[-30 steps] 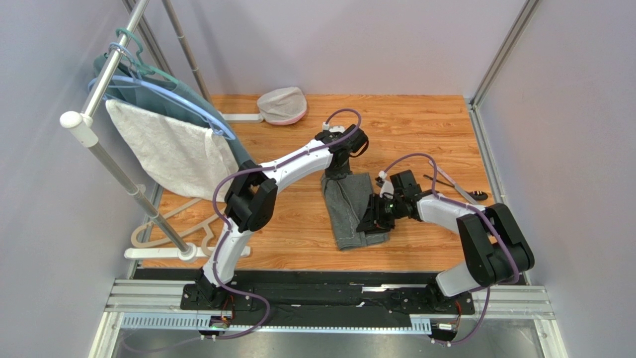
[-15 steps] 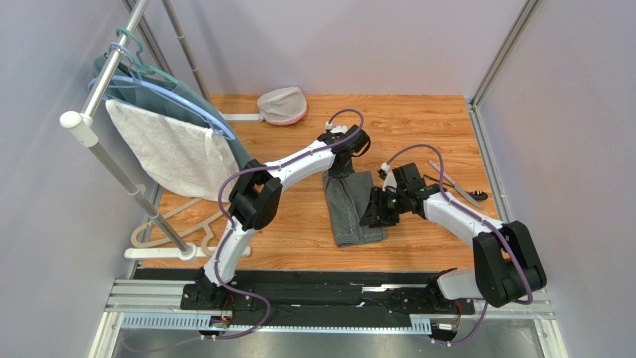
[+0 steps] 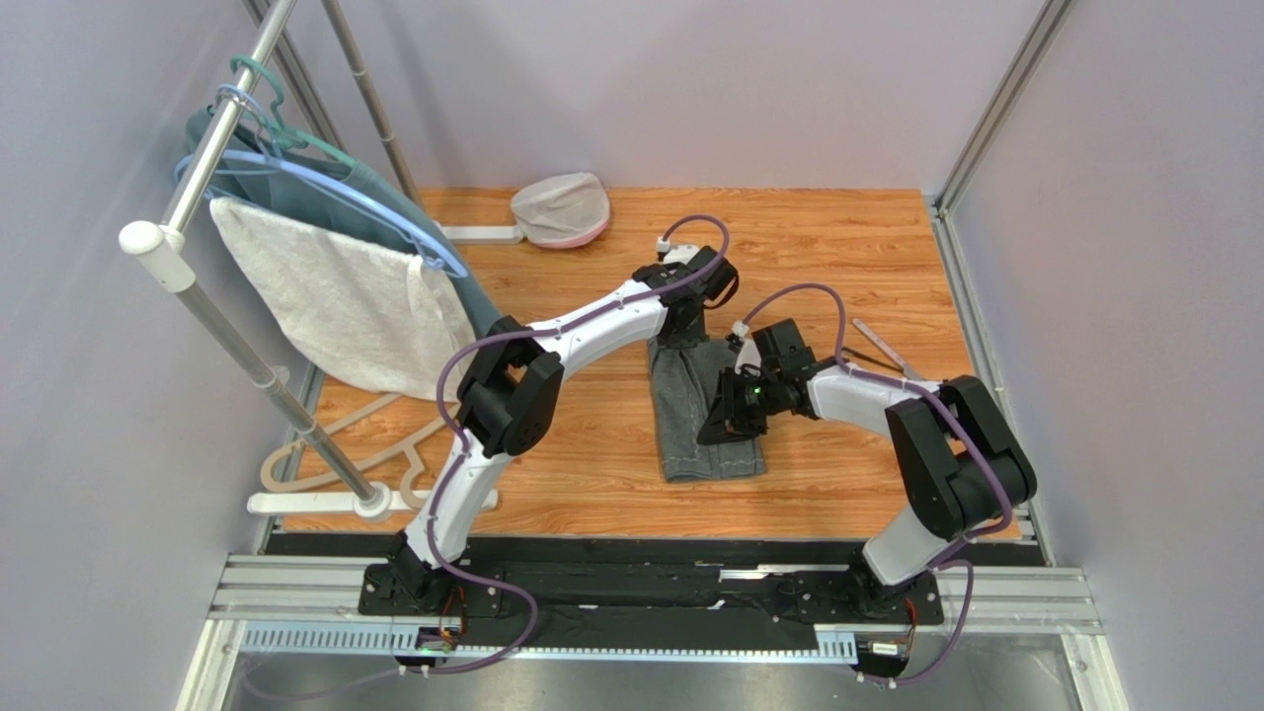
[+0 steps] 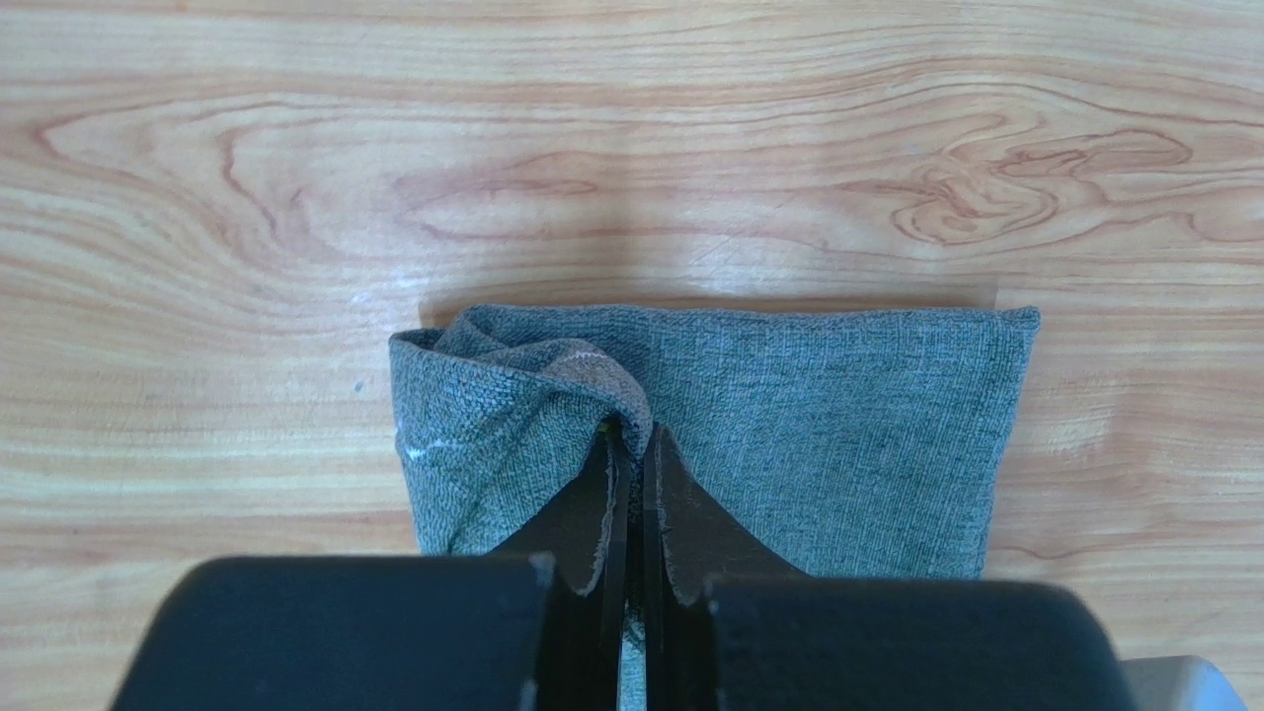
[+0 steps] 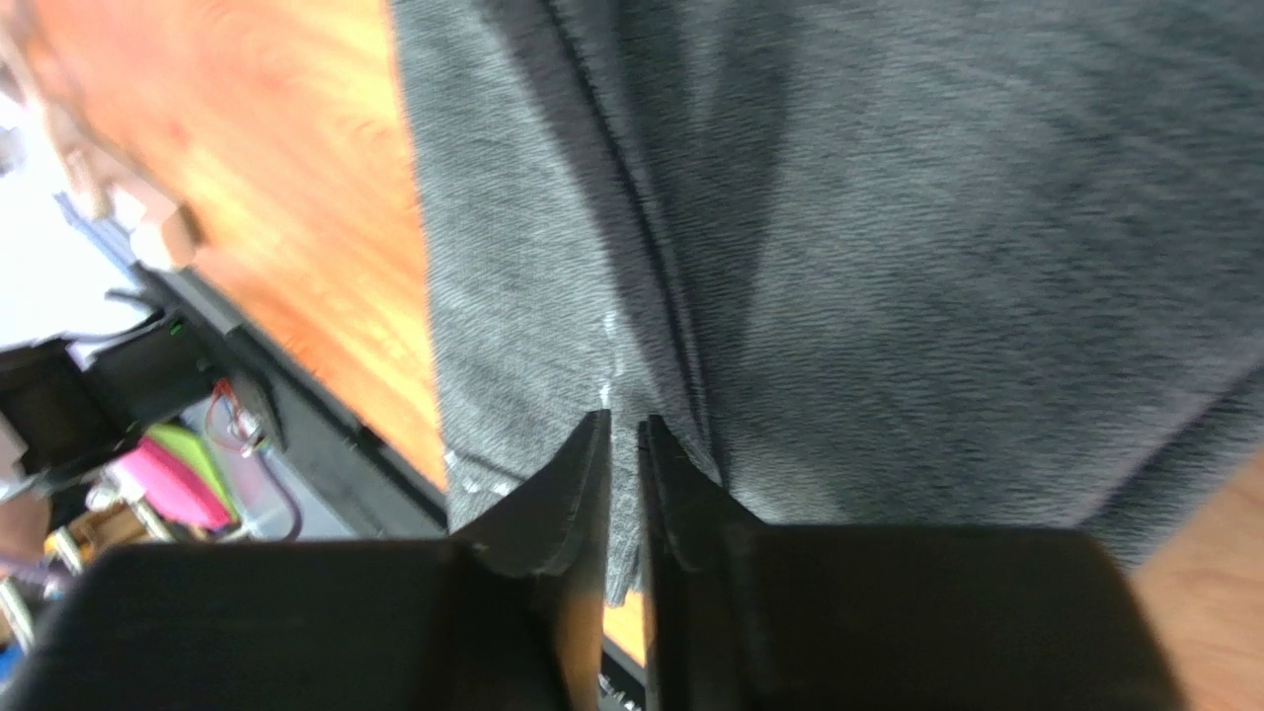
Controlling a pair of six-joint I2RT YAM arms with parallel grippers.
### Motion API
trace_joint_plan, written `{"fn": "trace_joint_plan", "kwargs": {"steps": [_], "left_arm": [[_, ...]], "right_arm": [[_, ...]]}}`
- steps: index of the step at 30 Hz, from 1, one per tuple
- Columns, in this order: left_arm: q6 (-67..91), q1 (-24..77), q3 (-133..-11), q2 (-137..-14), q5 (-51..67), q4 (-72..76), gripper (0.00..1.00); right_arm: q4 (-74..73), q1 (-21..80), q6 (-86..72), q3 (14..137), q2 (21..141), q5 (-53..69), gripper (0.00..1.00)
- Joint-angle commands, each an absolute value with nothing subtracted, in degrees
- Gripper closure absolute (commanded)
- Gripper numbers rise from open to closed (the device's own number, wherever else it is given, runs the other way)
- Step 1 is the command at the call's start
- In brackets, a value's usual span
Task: Fold the napkin into a case and place the utensils inside
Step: Fold the lower triangle-folded napkin at the center of the board.
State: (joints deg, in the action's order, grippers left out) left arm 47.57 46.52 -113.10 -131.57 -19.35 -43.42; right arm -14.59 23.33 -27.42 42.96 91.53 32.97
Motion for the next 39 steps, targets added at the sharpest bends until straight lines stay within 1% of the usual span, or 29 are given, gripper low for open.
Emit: {"fn": "trace_joint_plan", "kwargs": {"steps": [1,4,5,6,7,8,10,12,13,15,16,17,18,19,21,22,24,25,27,28,29,31,32,34,37,39], "left_arm": [[43.0,46.8,-116.6,-133.0,-18.6,-40.0,0.97],[40.5,46.8,-118.3,-133.9,-17.5,-39.8,0.85],[39.5,46.8,-119.3,-134.0,-16.4,-40.0,0.78],[39.0,46.8,-120.0,-134.1,-16.0,-40.4,0.73],[38.5,46.8,-120.8,-134.1,-15.4,-40.9,0.68],[37.4,46.8,-122.1,-133.9,-14.0,-41.9,0.6],[36.3,46.8,-123.3,-132.8,-12.3,-43.8,0.55],[34.5,46.8,-122.4,-130.9,-11.2,-45.3,0.52],[33.8,46.8,-120.4,-128.3,-9.3,-45.3,0.5],[31.8,46.8,-117.4,-125.3,-8.3,-45.3,0.49],[31.3,46.8,-112.9,-121.9,-6.9,-44.6,0.49],[30.2,46.8,-110.9,-120.4,-6.2,-43.6,0.49],[30.2,46.8,-108.7,-119.0,-6.0,-43.3,0.49],[31.1,46.8,-104.1,-116.3,-5.1,-42.8,0.49],[32.4,46.8,-99.0,-113.5,-3.0,-39.2,0.5],[33.2,46.8,-94.1,-111.0,-0.6,-35.4,0.51],[33.5,46.8,-90.6,-109.2,-0.4,-32.9,0.53],[33.4,46.8,-88.5,-108.1,-0.4,-31.8,0.58],[33.7,46.8,-87.3,-107.8,1.3,-31.3,0.64],[34.6,46.8,-86.1,-108.1,4.1,-30.1,0.71],[35.2,46.8,-85.4,-108.3,6.1,-29.0,0.75],[37.6,46.8,-82.4,-108.5,10.7,-25.3,0.85],[38.4,46.8,-81.2,-108.3,11.7,-24.0,0.87],[40.2,47.1,-77.1,-107.1,13.1,-20.6,0.93],[41.4,47.9,-72.4,-104.5,12.2,-17.9,0.95],[42.0,48.6,-70.2,-103.2,12.3,-16.2,0.95]], "right_arm": [[-11.9,23.4,-28.8,42.4,92.2,27.1,0.88],[-12.0,23.0,-28.7,41.4,92.5,24.3,0.92],[-12.2,22.9,-28.8,41.2,92.4,23.6,0.94],[-12.3,22.9,-29.1,41.0,92.3,22.8,0.98],[-12.3,22.7,-29.3,40.7,92.0,22.5,0.99],[-12.3,22.7,-29.4,40.5,91.5,22.2,1.0],[-12.4,22.4,-29.4,39.9,90.7,21.0,1.0],[-12.4,22.2,-29.3,39.6,89.8,20.8,1.0],[-12.6,22.0,-29.0,39.6,89.9,21.0,1.0],[-13.0,22.0,-28.5,39.8,89.7,21.4,1.0],[-13.4,21.9,-28.3,39.9,89.4,21.5,1.0],[-13.7,21.7,-28.1,40.2,89.0,21.5,1.0],[-13.9,21.7,-28.0,40.4,88.4,22.1,1.0],[-14.9,21.6,-27.7,40.9,88.2,22.1,1.0],[-16.2,21.4,-27.5,42.7,87.4,22.8,0.99],[-16.9,21.1,-27.6,43.3,87.0,23.4,0.98],[-17.3,20.7,-27.5,45.8,86.4,24.3,0.95],[-19.1,20.5,-27.1,46.8,86.3,24.2,0.94],[-20.6,20.2,-25.8,49.1,86.3,23.7,0.87],[-21.6,19.8,-25.7,51.3,87.0,23.7,0.85],[-22.1,19.4,-25.6,52.6,87.5,23.9,0.81],[-22.5,18.6,-25.9,56.1,89.0,25.3,0.78],[-22.3,18.6,-26.3,57.1,90.7,26.5,0.76],[-21.5,18.5,-26.9,59.5,93.0,28.1,0.75],[-20.0,18.4,-28.6,63.4,97.6,31.7,0.76],[-19.0,18.4,-29.3,65.5,100.4,33.5,0.81]]}}
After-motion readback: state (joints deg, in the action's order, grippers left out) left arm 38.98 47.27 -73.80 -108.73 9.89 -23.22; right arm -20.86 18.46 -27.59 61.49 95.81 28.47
